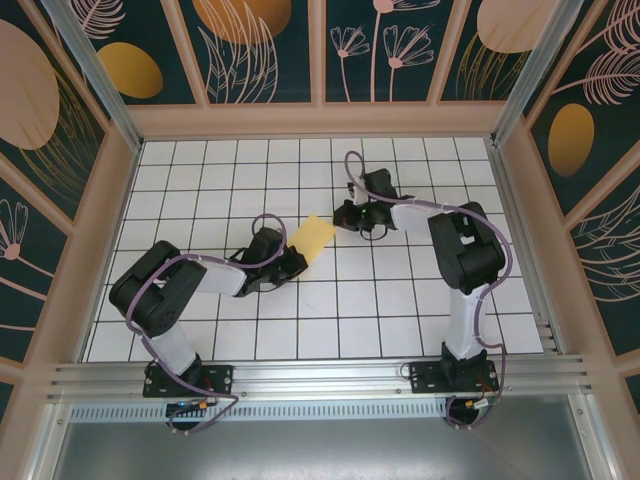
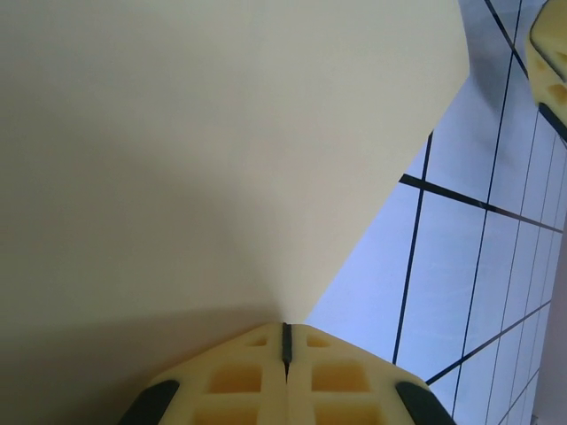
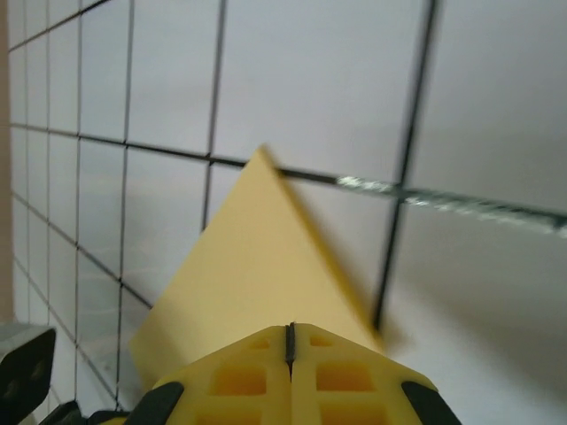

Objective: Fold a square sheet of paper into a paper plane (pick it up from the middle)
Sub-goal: First fold in half a square sheet of paper at the center of the table.

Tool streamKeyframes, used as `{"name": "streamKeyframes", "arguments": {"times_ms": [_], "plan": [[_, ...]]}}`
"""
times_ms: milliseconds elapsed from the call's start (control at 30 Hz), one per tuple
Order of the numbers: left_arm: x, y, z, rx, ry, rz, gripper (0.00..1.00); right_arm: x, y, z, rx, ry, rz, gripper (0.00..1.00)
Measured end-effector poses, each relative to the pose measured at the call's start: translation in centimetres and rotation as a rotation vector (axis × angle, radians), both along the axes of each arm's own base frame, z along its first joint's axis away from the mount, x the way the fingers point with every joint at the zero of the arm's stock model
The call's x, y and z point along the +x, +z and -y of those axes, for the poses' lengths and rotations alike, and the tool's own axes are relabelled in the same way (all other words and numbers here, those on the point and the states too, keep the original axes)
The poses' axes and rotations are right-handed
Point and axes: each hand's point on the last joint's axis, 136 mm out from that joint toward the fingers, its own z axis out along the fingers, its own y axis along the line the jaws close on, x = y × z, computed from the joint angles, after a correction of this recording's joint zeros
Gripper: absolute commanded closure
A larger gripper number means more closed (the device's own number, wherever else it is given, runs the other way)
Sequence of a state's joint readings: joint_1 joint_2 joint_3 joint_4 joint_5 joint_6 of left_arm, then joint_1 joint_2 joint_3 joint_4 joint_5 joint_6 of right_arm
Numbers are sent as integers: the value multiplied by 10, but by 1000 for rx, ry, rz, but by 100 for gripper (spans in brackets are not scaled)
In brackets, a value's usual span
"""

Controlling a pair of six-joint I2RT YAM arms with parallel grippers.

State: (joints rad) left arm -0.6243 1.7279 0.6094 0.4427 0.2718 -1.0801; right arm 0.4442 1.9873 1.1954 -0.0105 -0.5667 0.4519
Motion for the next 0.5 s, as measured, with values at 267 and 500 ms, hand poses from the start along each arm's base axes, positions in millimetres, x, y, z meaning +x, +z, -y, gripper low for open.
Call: {"name": "streamKeyframes", "arguments": {"times_ms": [267, 500], "plan": [[0, 2, 1, 16, -15, 1, 100, -29, -20, -26, 3, 81, -63, 100], [13, 23, 12, 2, -49, 64, 99, -27, -32, -23, -12, 82, -87, 100]]}}
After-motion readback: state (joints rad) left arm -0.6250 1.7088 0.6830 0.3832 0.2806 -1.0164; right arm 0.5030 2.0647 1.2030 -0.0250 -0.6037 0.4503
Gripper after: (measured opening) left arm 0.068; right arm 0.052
